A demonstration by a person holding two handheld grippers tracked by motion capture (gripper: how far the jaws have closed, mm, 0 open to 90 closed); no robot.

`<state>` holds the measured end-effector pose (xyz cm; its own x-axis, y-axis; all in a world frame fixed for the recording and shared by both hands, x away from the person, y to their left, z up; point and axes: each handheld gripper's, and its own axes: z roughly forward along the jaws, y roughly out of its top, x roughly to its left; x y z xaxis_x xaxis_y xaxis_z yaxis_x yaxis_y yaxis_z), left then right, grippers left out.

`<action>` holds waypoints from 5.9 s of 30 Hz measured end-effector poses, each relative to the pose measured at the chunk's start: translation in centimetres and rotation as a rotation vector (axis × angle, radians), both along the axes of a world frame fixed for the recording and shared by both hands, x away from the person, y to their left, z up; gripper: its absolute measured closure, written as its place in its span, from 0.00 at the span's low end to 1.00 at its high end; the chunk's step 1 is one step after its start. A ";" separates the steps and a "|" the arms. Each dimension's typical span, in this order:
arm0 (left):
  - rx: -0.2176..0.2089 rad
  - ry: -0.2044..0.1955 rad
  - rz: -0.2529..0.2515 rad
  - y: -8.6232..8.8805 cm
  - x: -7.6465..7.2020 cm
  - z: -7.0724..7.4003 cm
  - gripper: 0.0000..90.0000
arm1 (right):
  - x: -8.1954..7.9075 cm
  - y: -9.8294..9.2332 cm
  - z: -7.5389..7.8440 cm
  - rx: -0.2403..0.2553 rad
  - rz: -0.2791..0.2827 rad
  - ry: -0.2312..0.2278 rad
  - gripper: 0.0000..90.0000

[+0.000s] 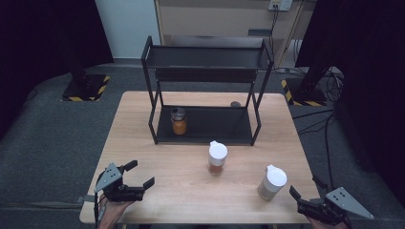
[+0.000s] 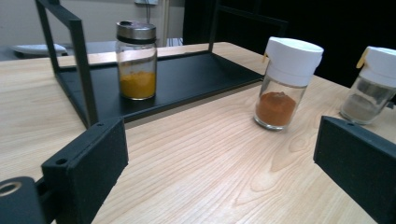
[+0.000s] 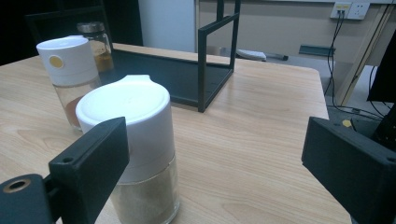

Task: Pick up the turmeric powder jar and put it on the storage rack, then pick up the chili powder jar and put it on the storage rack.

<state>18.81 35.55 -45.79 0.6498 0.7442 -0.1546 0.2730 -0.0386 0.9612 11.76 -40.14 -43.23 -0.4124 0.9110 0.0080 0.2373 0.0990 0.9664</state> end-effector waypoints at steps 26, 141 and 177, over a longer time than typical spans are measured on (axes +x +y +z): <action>0.012 -0.014 -0.008 0.6 -0.2 -0.6 0.02 | 0.0 0.1 0.0 -0.007 0.008 -0.002 0.09; 0.029 -0.009 -0.029 0.5 0.0 -0.6 0.02 | 14.6 15.6 8.1 -0.051 0.379 0.126 0.08; 0.028 -0.012 -0.030 0.6 0.0 -0.6 0.03 | 17.2 19.6 3.2 -0.108 0.337 0.212 0.22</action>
<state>18.84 36.14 -46.38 0.6737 0.7281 -0.1260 0.2593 -0.0732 0.9630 28.96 -20.51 -40.06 -0.6873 0.7254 0.0370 0.3674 0.3033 0.8792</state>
